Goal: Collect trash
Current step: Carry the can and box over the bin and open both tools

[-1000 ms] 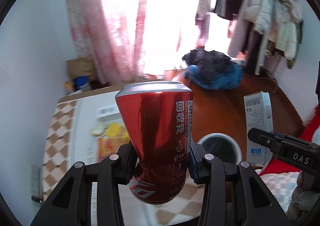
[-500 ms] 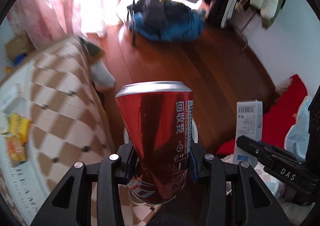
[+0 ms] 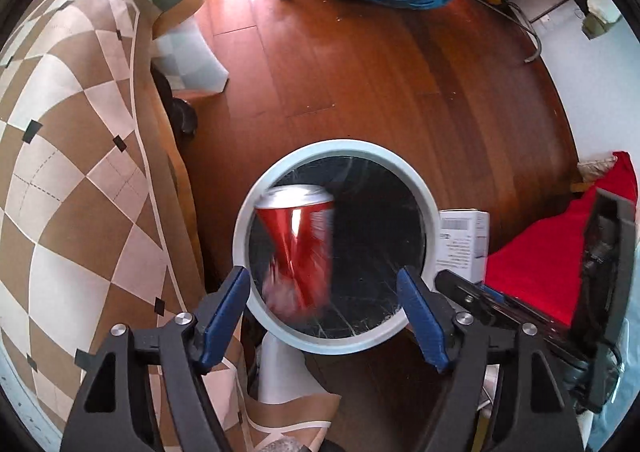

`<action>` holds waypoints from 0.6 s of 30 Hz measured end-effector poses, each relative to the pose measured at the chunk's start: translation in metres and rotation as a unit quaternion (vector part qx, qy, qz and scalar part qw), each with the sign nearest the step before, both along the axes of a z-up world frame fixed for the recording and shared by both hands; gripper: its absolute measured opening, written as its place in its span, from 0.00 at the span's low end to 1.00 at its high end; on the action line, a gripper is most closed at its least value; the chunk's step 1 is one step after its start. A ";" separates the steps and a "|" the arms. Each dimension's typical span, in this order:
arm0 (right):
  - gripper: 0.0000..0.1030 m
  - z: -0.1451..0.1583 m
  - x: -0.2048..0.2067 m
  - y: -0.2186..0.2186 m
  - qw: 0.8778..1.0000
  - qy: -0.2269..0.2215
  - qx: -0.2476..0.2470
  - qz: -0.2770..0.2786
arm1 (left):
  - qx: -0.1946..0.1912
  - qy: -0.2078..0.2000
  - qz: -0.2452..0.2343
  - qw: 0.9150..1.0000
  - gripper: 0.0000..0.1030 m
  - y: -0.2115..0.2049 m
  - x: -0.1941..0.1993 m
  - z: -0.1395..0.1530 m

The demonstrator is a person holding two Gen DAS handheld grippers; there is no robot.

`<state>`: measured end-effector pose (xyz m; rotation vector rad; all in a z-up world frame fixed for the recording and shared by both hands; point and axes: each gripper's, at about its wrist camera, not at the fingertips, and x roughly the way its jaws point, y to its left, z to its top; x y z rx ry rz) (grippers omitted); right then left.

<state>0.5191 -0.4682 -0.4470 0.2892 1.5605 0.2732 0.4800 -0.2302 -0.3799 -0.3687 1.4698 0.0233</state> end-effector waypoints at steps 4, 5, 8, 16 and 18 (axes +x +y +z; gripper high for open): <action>0.69 -0.010 0.004 0.004 1.000 0.005 -0.016 0.002 | 0.041 0.000 -0.007 0.999 0.93 0.000 -0.005 0.004; 0.75 -0.010 0.003 0.005 1.000 0.003 -0.022 0.003 | 0.054 -0.004 -0.009 0.999 0.93 -0.002 -0.008 0.008; 0.96 -0.007 -0.001 0.008 0.998 -0.007 -0.060 0.019 | 0.092 -0.022 -0.010 0.995 0.93 0.000 -0.020 0.016; 1.00 0.015 -0.030 0.005 0.991 -0.033 -0.124 0.030 | 0.129 -0.036 -0.012 0.991 0.93 -0.002 -0.047 0.028; 1.00 0.023 -0.038 0.005 0.990 -0.041 -0.128 0.032 | 0.128 -0.039 -0.014 0.991 0.93 -0.002 -0.049 0.033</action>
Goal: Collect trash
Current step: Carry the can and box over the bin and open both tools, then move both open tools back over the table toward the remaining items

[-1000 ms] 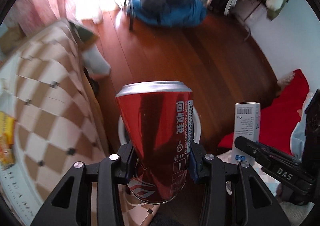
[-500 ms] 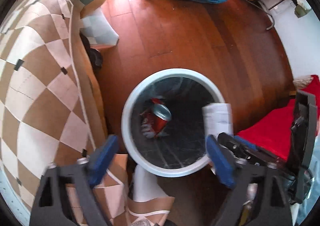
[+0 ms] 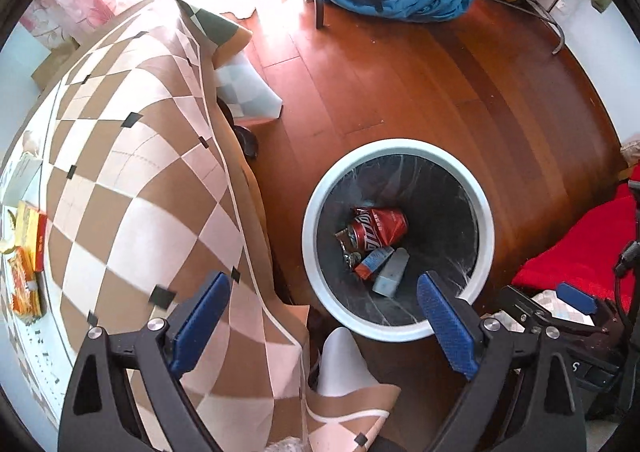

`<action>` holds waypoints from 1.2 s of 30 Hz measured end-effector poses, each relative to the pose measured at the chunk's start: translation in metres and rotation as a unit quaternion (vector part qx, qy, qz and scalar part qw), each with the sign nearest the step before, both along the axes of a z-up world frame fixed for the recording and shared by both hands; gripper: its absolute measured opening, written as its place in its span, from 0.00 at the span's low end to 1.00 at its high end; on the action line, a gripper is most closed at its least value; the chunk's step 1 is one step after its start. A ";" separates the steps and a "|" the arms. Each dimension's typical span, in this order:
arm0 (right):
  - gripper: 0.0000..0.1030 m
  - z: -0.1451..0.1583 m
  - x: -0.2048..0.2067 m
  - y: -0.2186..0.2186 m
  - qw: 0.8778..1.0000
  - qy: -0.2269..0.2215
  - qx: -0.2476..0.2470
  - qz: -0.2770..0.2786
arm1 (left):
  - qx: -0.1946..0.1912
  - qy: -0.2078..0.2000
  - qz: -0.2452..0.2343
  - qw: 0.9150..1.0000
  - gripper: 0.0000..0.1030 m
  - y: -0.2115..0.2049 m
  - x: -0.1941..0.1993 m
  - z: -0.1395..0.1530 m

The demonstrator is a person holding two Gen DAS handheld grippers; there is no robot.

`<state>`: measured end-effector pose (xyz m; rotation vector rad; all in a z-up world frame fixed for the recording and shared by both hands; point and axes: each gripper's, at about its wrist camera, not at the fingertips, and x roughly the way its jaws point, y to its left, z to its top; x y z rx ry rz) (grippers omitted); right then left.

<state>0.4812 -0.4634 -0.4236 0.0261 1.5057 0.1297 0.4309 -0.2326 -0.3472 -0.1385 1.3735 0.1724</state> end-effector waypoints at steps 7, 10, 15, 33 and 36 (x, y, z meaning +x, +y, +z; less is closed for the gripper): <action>1.00 0.035 -0.020 0.000 1.000 -0.022 0.002 0.001 | 0.002 -0.023 -0.002 1.000 0.93 -0.006 -0.014 0.026; 1.00 0.056 -0.028 0.000 0.999 -0.038 0.000 0.003 | 0.001 -0.035 -0.001 0.999 0.93 -0.007 -0.024 0.043; 1.00 0.096 -0.044 -0.003 0.998 -0.067 0.001 0.004 | 0.001 -0.059 -0.004 0.998 0.93 -0.009 -0.040 0.071; 1.00 0.254 -0.104 0.045 0.979 -0.177 0.098 0.009 | 0.038 -0.152 0.068 0.985 0.93 0.066 -0.113 0.188; 1.00 0.261 -0.109 0.088 0.977 -0.173 0.118 0.042 | 0.048 -0.158 0.111 0.980 0.93 0.110 -0.134 0.191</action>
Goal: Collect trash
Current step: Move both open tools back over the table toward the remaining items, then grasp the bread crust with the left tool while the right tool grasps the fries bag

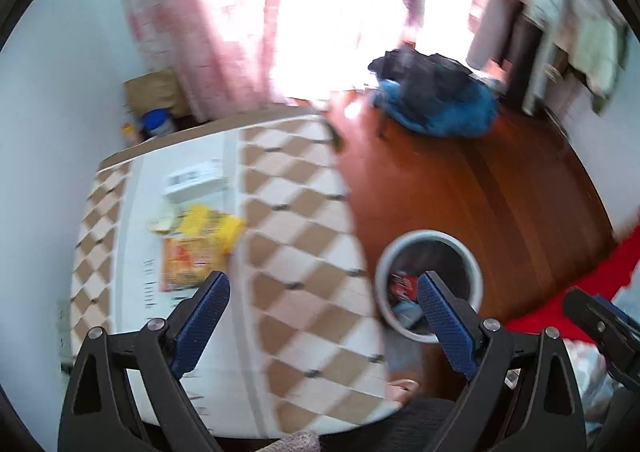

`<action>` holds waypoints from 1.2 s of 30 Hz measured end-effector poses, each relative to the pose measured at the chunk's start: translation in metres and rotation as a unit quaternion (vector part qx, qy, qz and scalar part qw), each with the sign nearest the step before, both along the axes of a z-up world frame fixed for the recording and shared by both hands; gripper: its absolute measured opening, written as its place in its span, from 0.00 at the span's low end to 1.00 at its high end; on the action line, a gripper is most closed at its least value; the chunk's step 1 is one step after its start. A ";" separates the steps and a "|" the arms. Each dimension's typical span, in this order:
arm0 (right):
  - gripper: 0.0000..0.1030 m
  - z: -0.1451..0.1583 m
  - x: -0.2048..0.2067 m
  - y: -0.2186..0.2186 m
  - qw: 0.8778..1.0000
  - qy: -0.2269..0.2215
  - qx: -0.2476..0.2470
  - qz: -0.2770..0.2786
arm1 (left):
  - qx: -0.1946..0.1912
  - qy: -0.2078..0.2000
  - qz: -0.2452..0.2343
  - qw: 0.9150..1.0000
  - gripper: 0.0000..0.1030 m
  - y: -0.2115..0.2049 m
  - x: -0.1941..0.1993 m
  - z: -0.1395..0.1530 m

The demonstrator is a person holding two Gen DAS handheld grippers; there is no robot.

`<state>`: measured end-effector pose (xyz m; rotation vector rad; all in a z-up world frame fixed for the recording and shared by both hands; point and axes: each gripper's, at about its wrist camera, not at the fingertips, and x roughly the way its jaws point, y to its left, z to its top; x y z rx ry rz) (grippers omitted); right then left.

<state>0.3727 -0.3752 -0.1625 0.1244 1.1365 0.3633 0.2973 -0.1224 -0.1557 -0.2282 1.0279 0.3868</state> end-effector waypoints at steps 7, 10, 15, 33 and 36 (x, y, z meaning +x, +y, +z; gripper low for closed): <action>1.00 -0.035 -0.012 0.128 0.993 0.046 0.002 0.105 | 0.017 0.043 0.114 0.992 1.00 0.127 -0.063 -0.047; 1.00 -0.075 -0.015 0.188 0.986 0.094 0.015 0.135 | 0.017 0.084 0.173 0.981 1.00 0.185 -0.098 -0.088; 1.00 -0.147 -0.024 0.276 0.974 0.167 0.019 0.150 | 0.017 0.142 0.228 0.963 1.00 0.237 -0.140 -0.141; 0.18 -0.208 -0.055 0.346 0.986 0.146 0.012 0.082 | 0.004 0.166 0.232 0.958 1.00 0.270 -0.172 -0.185; 0.18 -0.192 -0.051 0.319 0.988 0.126 0.014 0.092 | -0.006 0.154 0.221 0.963 1.00 0.269 -0.164 -0.179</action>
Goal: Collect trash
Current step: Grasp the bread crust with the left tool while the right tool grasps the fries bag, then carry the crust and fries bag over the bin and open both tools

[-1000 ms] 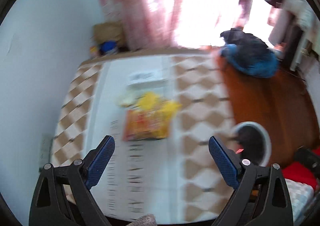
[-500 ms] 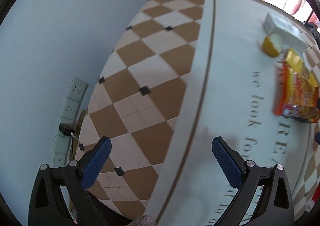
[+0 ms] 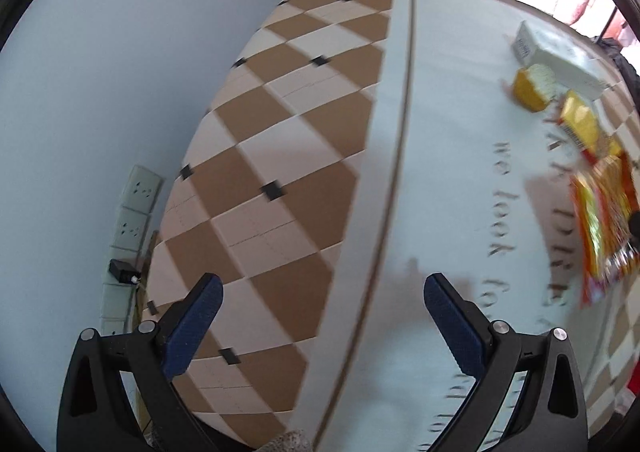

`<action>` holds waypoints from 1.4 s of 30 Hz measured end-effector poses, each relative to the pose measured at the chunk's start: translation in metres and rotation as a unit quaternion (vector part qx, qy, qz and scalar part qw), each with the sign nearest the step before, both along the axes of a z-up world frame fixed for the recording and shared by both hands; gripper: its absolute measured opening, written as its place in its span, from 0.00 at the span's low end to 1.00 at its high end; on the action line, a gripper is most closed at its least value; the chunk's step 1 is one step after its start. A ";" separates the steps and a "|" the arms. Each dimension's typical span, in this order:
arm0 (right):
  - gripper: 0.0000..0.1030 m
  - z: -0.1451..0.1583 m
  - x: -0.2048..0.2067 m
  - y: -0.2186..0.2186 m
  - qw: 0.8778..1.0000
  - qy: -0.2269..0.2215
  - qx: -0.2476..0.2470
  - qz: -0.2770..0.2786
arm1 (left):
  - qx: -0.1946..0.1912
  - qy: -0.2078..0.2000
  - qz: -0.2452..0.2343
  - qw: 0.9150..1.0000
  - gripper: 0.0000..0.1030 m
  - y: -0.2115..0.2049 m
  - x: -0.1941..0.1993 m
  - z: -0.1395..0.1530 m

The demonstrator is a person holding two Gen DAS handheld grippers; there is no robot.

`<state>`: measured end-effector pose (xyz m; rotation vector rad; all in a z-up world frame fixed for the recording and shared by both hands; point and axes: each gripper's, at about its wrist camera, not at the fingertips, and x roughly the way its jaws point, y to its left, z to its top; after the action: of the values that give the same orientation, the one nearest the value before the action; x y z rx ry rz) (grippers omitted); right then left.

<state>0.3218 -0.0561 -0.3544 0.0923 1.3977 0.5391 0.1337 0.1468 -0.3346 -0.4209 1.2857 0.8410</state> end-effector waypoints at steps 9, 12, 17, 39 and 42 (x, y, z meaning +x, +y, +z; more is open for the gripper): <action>0.18 0.025 0.086 -0.043 0.995 -0.063 -0.071 -0.015 | -0.070 -0.100 -0.024 0.992 0.99 0.015 0.079 0.024; 0.18 0.018 0.111 -0.039 0.992 -0.073 -0.101 -0.010 | -0.110 -0.129 -0.009 0.986 0.90 0.028 0.105 0.021; 0.18 0.003 0.131 -0.023 0.988 -0.079 -0.131 0.005 | -0.141 -0.133 -0.007 0.981 0.74 0.035 0.147 0.007; 0.18 0.037 0.093 -0.041 0.992 -0.098 -0.070 0.034 | 0.015 -0.106 -0.078 0.991 0.05 -0.017 0.109 0.060; 0.18 0.054 0.077 -0.049 0.993 -0.102 -0.050 0.037 | 0.026 -0.110 -0.082 0.990 0.05 -0.026 0.091 0.073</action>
<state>0.3985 -0.1053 -0.3008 -0.0950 1.2287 0.5240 0.2249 0.1212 -0.2612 -0.3508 1.0764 0.6680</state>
